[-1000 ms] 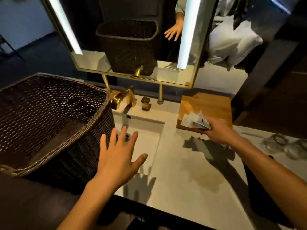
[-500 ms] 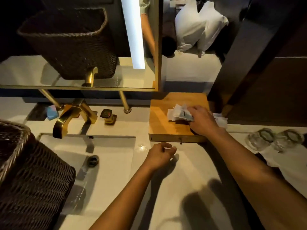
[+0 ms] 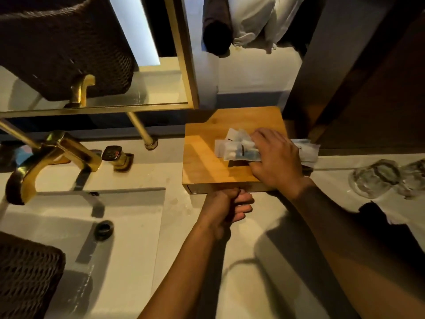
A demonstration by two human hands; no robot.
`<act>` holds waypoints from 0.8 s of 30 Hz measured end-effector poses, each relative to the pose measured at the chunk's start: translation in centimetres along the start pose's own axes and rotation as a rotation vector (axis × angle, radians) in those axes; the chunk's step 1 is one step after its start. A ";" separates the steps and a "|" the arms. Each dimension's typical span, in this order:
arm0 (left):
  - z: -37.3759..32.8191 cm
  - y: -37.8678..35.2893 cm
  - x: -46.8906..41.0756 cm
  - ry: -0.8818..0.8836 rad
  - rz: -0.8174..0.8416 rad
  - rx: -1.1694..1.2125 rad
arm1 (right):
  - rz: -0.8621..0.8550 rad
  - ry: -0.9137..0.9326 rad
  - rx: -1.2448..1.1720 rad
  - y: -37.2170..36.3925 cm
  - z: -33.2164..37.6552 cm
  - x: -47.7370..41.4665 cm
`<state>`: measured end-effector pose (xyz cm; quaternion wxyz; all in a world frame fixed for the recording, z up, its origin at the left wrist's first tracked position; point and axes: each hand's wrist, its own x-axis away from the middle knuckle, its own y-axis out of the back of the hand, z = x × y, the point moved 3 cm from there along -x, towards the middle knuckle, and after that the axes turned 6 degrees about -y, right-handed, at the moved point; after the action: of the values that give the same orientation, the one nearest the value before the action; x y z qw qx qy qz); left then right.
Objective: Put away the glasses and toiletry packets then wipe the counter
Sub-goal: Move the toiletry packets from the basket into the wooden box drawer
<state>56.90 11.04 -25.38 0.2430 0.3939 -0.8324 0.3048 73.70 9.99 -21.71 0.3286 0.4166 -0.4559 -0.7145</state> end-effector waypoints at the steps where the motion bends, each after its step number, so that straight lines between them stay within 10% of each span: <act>1: 0.2 0.1 0.0 -0.005 -0.014 0.004 | 0.004 0.002 -0.003 0.0 0.0 0.0; 24: 4.5 0.3 7.5 -0.058 -0.122 -0.117 | -0.010 -0.007 -0.016 0.1 0.3 0.0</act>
<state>51.62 4.25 -23.82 0.2593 0.4379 -0.8299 0.2288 73.49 10.09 -21.55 0.3269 0.4138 -0.4495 -0.7211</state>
